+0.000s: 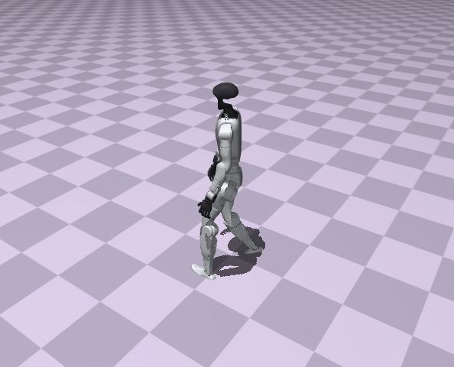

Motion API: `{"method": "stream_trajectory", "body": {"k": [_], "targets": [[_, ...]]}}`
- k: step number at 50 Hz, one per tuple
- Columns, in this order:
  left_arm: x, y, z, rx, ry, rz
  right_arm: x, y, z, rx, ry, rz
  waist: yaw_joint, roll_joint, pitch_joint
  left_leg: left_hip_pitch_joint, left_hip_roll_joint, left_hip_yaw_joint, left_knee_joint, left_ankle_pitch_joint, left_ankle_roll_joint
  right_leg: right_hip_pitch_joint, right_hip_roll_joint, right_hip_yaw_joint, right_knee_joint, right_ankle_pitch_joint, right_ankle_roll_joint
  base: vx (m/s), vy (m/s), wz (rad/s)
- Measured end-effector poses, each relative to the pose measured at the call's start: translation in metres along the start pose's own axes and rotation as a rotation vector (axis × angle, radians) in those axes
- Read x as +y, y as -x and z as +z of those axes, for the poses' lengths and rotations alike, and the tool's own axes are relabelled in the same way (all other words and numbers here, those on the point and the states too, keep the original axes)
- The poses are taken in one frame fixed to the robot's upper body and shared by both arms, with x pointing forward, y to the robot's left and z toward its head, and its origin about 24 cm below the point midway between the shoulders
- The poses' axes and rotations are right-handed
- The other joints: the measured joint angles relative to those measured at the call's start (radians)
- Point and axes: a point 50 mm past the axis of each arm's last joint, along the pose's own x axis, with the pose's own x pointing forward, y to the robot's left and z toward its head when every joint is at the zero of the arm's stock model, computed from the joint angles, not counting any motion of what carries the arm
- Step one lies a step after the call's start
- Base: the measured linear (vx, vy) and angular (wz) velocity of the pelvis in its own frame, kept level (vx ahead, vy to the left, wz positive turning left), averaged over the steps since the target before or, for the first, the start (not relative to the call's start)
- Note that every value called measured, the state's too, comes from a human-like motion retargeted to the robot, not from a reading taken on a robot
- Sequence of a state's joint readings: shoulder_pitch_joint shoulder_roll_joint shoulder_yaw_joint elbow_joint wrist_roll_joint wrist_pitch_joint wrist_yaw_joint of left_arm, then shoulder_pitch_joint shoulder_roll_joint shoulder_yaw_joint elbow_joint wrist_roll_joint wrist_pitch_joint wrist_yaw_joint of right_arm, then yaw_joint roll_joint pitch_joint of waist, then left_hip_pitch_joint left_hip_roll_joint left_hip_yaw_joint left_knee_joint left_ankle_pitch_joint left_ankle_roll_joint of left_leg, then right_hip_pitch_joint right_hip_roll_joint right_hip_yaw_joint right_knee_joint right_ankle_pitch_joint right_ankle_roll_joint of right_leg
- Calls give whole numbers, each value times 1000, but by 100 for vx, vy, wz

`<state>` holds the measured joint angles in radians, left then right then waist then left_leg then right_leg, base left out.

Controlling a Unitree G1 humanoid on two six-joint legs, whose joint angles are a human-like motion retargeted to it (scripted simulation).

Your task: Walk

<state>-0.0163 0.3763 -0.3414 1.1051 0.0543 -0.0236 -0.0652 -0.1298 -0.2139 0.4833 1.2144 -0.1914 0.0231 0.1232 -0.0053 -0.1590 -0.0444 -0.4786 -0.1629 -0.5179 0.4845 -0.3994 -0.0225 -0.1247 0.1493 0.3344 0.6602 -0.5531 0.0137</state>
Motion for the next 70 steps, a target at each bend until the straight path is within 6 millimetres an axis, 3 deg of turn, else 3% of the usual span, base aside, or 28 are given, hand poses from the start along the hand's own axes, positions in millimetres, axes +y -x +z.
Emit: {"method": "stream_trajectory", "body": {"k": [7,13,18,24,31,33,40,50,59,70], "targets": [[-6,3,-18,53,-10,-29,-12,2,-13,32,-46,-57,-12,41,-59,-59,-41,-39,144,-27,-10,-27,20,109,77,-57,-3,20,18,-84],[-19,4,-30,107,-24,-55,-25,8,-34,82,-114,-160,-42,78,-82,-38,-57,72,211,-107,46,-5,-24,155,143,-67,14,22,27,-75],[-24,0,-21,96,-28,-45,-41,14,-45,99,-144,-255,-76,87,-71,28,-91,173,194,-136,102,15,-87,198,221,-7,69,19,30,-59],[-19,-6,6,36,-5,14,-63,21,-46,74,-152,-355,-115,84,-66,116,-134,271,78,-110,148,-49,-191,174,375,113,133,15,26,-55],[-6,-10,31,-26,35,95,-73,24,-36,1,-146,-412,-150,96,-56,164,-148,359,19,-107,166,-217,-283,37,561,90,111,9,18,-59],[0,-11,42,-48,54,118,-79,26,-29,-30,-141,-427,-150,126,-54,195,-116,368,-61,-82,160,-280,-274,-16,571,72,90,9,12,-67],[-5,-13,52,-64,83,119,-74,25,-22,-78,-136,-407,-176,151,-53,214,-101,419,-106,-77,145,-408,-267,-138,514,-24,67,6,6,-40],[-21,-14,48,-43,20,29,-67,24,-29,-53,-132,-367,-157,224,-49,242,-21,431,-113,-110,127,-375,-165,-207,185,-2,49,6,0,-18],[-42,-11,28,3,-36,-63,-42,20,-49,36,-138,-292,-102,212,-55,215,-13,423,38,-201,138,-288,-160,-237,94,-42,34,8,-3,-3],[-45,-8,15,26,-40,-79,-35,16,-50,63,-125,-233,-17,197,-45,227,3,394,115,-252,145,-209,-146,-274,34,-51,40,5,1,3]]}}
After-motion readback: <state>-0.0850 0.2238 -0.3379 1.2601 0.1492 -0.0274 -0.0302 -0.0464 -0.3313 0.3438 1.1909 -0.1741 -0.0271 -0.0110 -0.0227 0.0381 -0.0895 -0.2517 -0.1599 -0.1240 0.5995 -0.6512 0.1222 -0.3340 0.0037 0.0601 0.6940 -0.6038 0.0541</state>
